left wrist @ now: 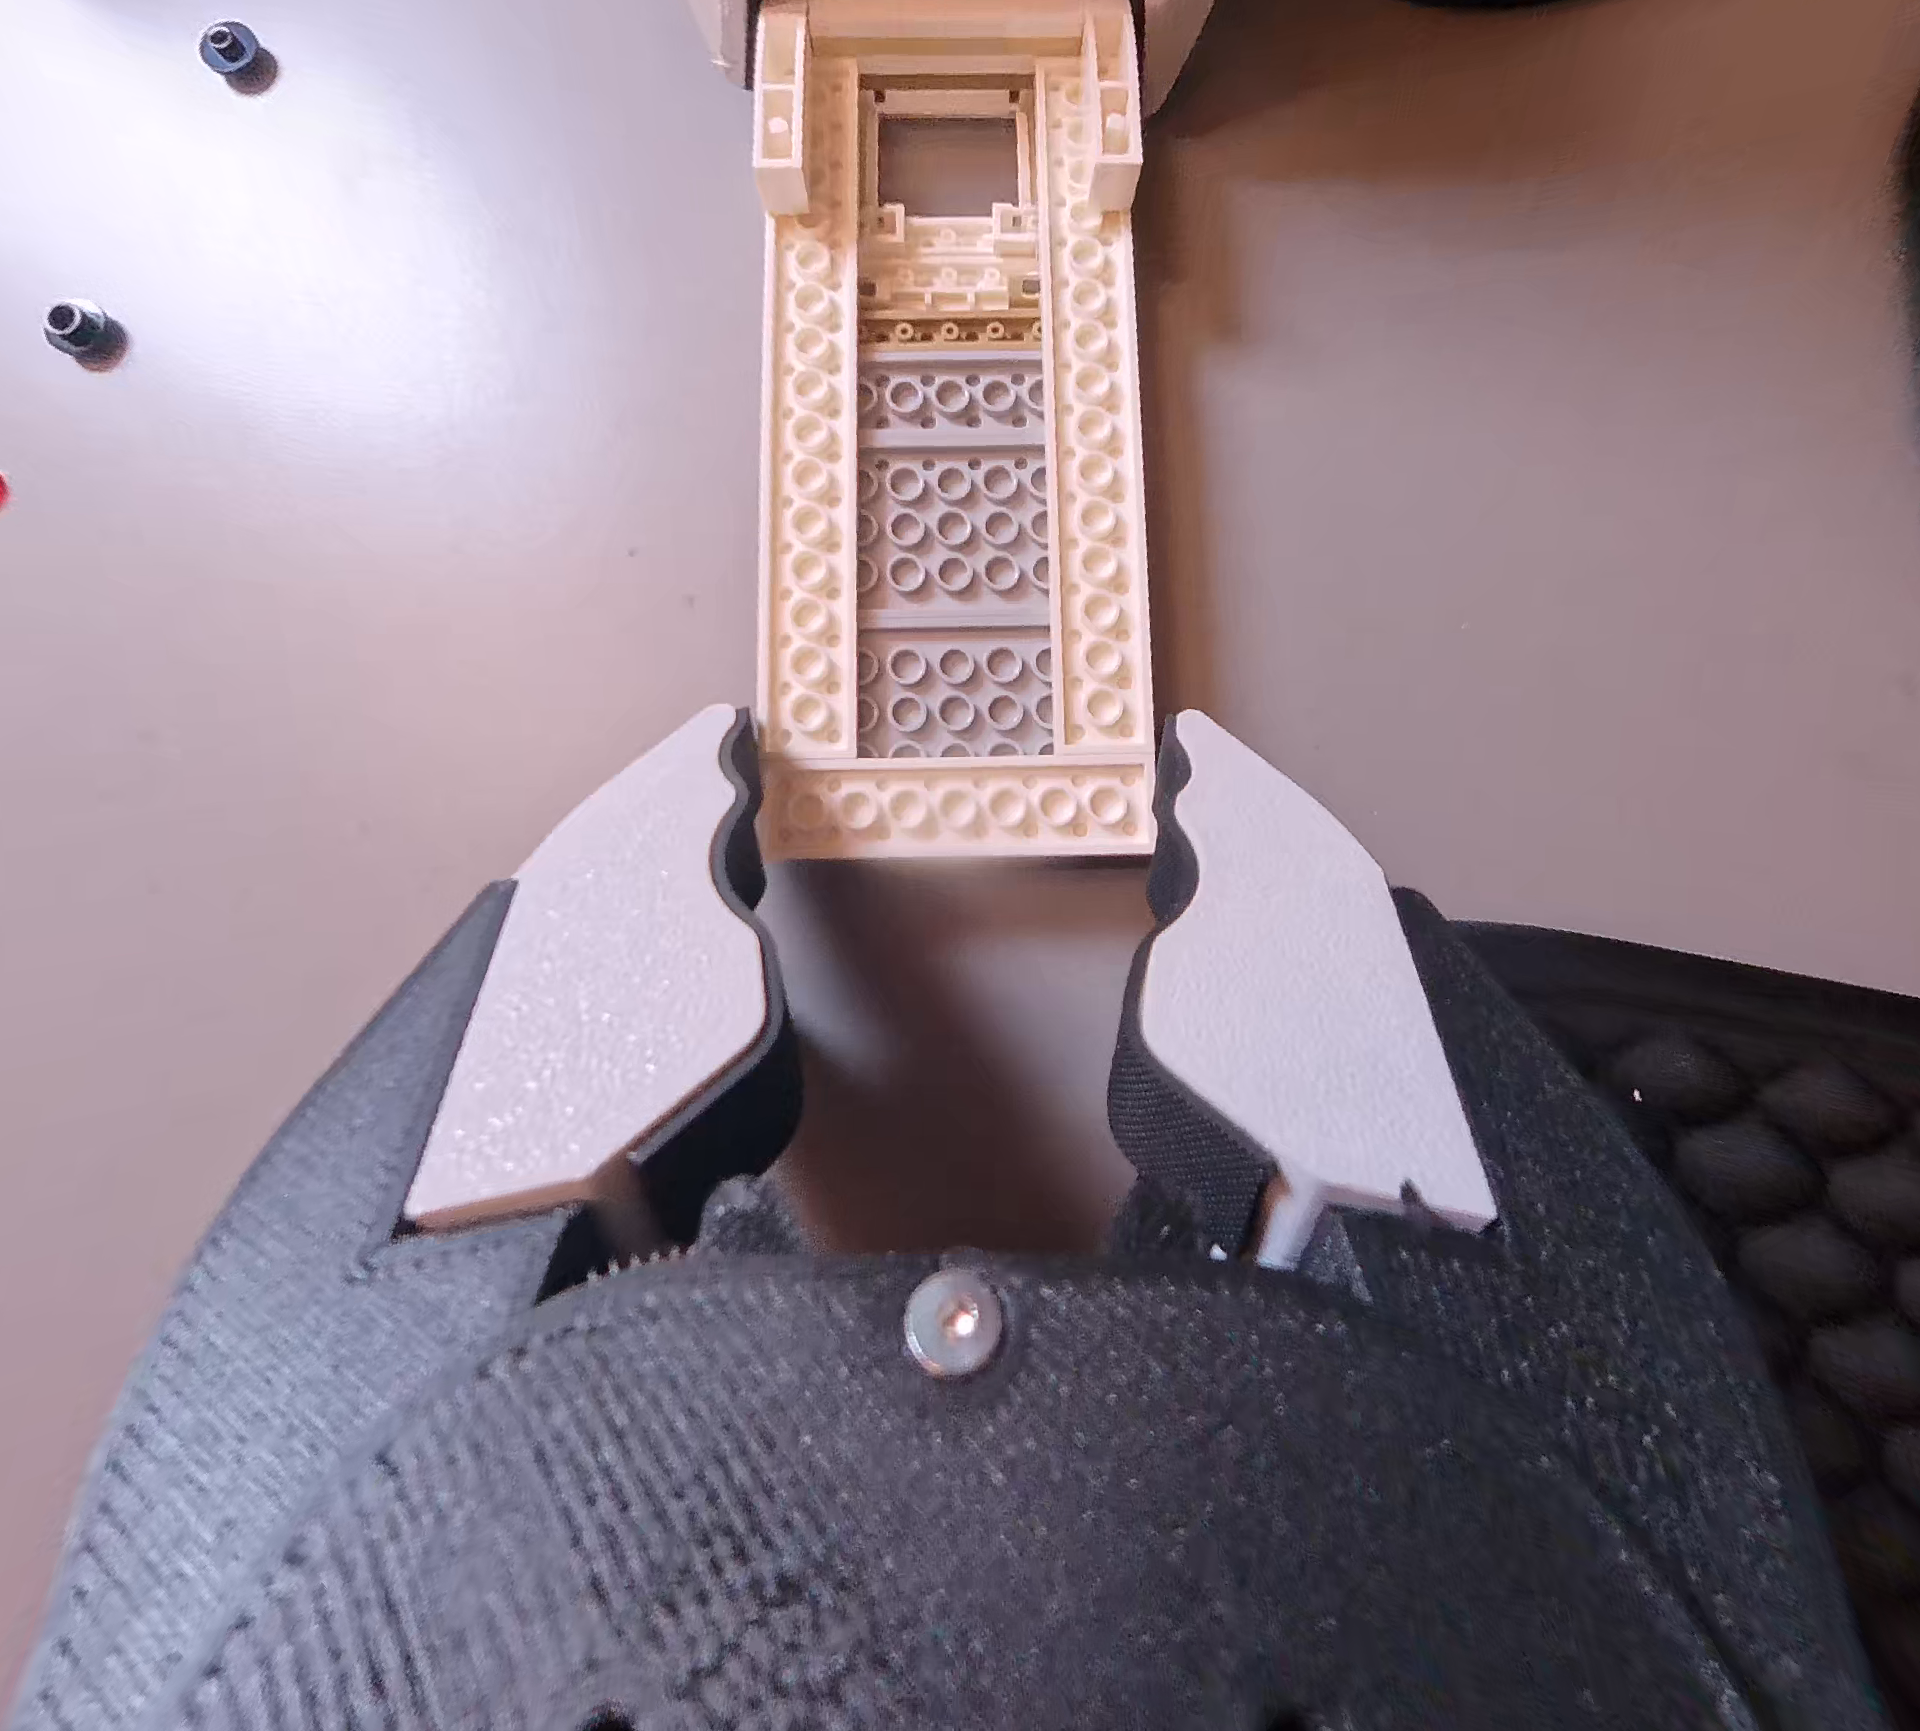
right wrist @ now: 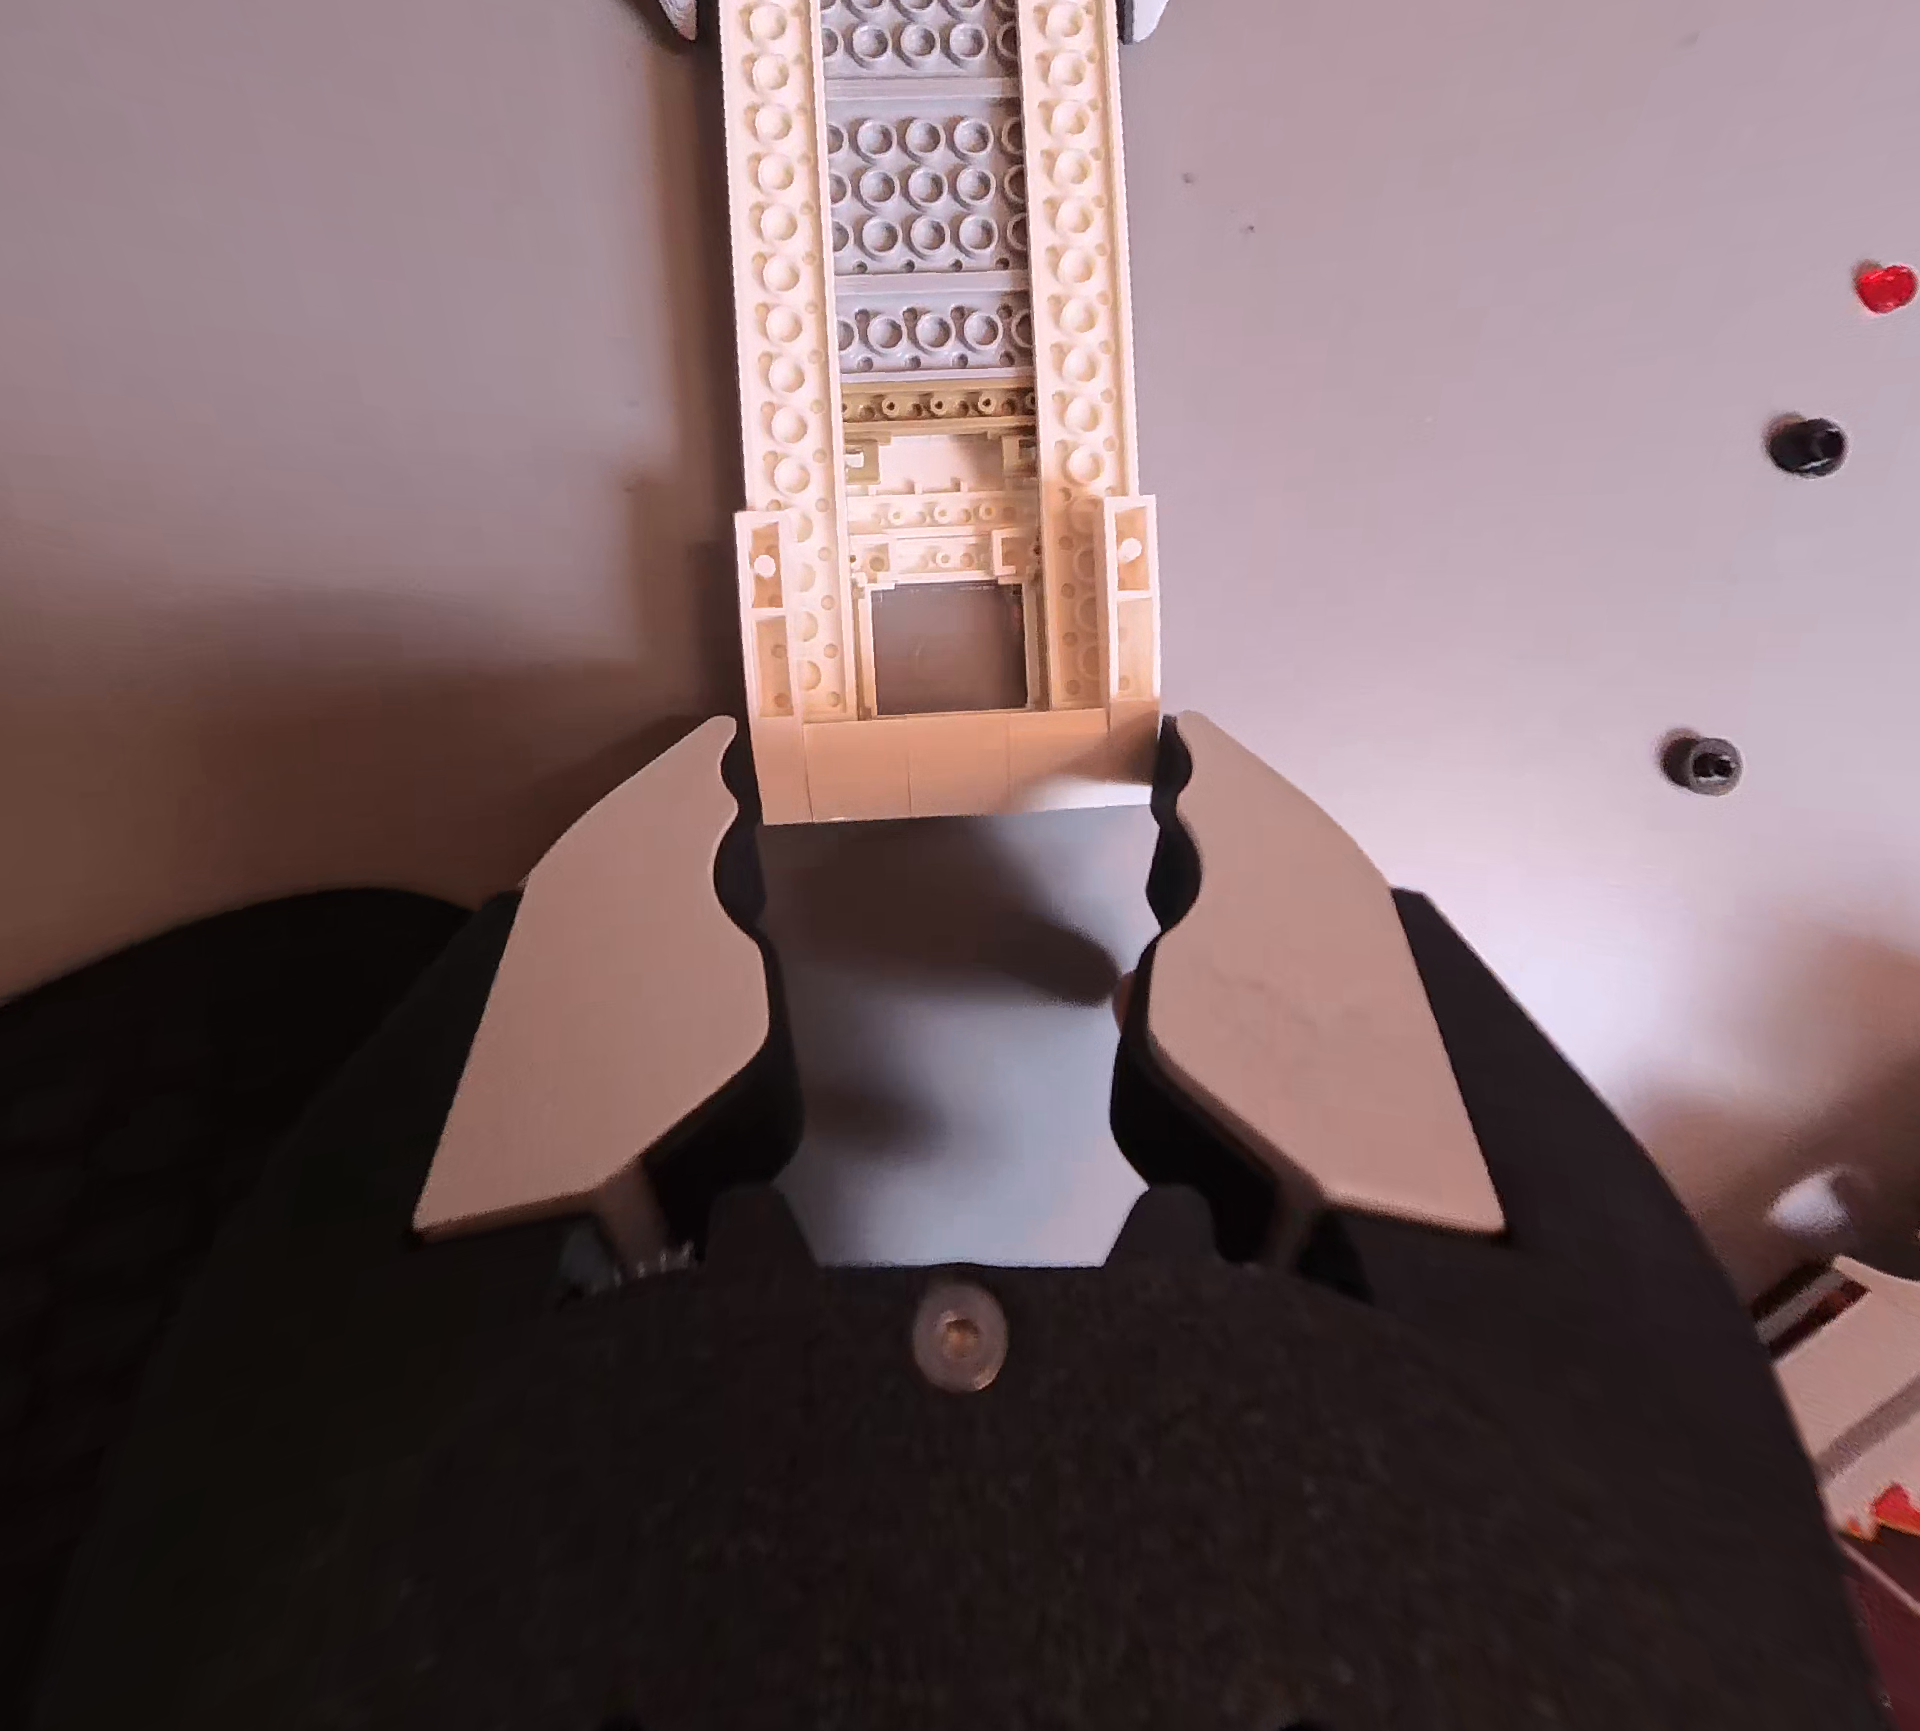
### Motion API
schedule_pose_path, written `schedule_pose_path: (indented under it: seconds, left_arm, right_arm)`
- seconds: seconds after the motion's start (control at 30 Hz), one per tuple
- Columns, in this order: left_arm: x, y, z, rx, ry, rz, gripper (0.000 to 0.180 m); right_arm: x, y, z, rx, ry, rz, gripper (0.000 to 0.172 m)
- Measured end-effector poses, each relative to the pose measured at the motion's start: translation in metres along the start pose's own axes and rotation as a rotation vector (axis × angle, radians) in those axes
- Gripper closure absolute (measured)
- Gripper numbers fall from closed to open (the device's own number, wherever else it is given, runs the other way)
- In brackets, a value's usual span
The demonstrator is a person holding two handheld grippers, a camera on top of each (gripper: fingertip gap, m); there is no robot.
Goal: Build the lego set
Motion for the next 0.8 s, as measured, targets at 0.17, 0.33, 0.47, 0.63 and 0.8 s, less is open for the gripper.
schedule_pose_path:
  seconds: [0.17, 0.33, 0.47, 0.63, 0.8]
  left_arm:
    - [0.008, 0.020, -0.013, -0.159, 0.036, -0.021, 0.098]
    - [-0.021, 0.014, 0.000, -0.340, 0.048, 0.180, 0.102]
    - [-0.051, 0.008, 0.020, -0.464, 0.069, 0.415, 0.118]
    - [-0.062, 0.011, 0.023, -0.553, 0.071, 0.585, 0.165]
    - [-0.071, 0.006, -0.006, -0.471, -0.103, 0.415, 0.166]
  right_arm:
    - [0.001, 0.000, -0.001, 0.078, 0.018, 0.261, 0.099]
    - [-0.006, 0.007, -0.002, 0.081, -0.086, 0.461, 0.099]
    - [-0.014, 0.009, -0.006, -0.026, -0.162, 0.582, 0.099]
    - [-0.042, 0.018, -0.030, -0.296, -0.405, 0.685, 0.100]
    - [-0.060, 0.026, -0.073, 0.018, -0.656, 0.114, 0.099]
Point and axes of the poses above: each gripper's, where its closed fingertips meet, z out along the fingers, x out of its underside, y = z × x across the jaws, the point moved 2 cm from there along -z, back along the fingers, and after that the axes turned 6 degrees about z, right-handed, at the moved point
